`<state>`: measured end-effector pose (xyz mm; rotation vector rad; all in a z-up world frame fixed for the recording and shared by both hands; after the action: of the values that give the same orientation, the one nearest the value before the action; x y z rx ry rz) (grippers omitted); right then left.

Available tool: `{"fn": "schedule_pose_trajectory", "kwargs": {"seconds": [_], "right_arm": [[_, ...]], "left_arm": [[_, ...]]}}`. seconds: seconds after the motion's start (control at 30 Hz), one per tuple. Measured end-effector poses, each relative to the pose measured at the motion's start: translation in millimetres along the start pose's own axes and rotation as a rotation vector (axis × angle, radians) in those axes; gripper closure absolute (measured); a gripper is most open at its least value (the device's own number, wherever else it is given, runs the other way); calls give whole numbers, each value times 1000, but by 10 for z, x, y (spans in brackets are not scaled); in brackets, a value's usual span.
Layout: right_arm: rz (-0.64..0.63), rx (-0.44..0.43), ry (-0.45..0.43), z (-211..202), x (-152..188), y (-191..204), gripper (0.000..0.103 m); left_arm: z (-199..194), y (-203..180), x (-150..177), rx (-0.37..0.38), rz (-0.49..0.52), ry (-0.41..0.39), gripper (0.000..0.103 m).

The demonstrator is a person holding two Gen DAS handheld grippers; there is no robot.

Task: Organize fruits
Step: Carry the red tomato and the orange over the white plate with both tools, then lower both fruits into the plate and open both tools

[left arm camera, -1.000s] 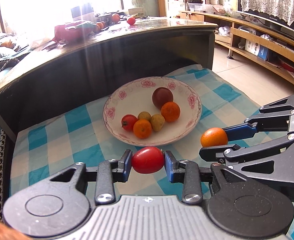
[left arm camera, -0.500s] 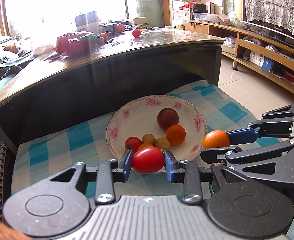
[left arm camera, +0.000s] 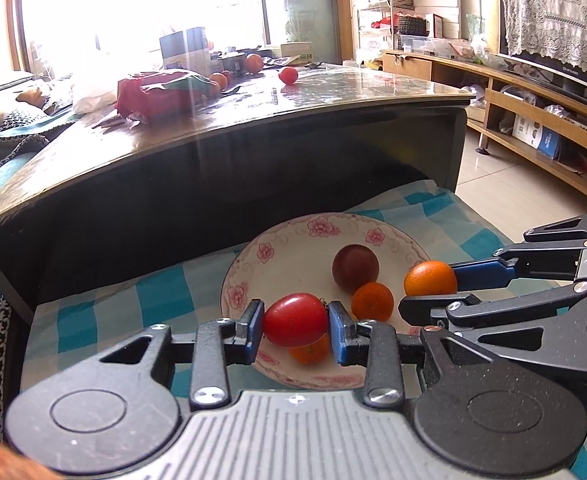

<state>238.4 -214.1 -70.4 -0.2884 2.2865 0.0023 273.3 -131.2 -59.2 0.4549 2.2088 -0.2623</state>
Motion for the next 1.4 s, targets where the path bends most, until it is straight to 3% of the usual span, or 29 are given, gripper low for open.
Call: {"fn": "schedule_pose_trajectory", "kwargs": {"seconds": [0.5,1.4], "right_arm": [[-15,30,-35,231,-223,-182,75],[14,7,-30,564,-183,-275,75]], "left_arm": [[316,68,-215,-13,-10,-23,61],[680,124,-149,-24,-18,-5,61]]}}
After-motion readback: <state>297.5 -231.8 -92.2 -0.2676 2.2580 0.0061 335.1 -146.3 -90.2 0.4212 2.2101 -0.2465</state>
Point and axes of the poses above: each gripper's, at about its wrist camera, not at the fingertips, and z roughly the way its jaws point, y to its left, x to its underside, the point moved 9 cm from there along z, roughly the way its jaws point, and after that the axes turned 8 degrees about -z, right-handed, at the moved point
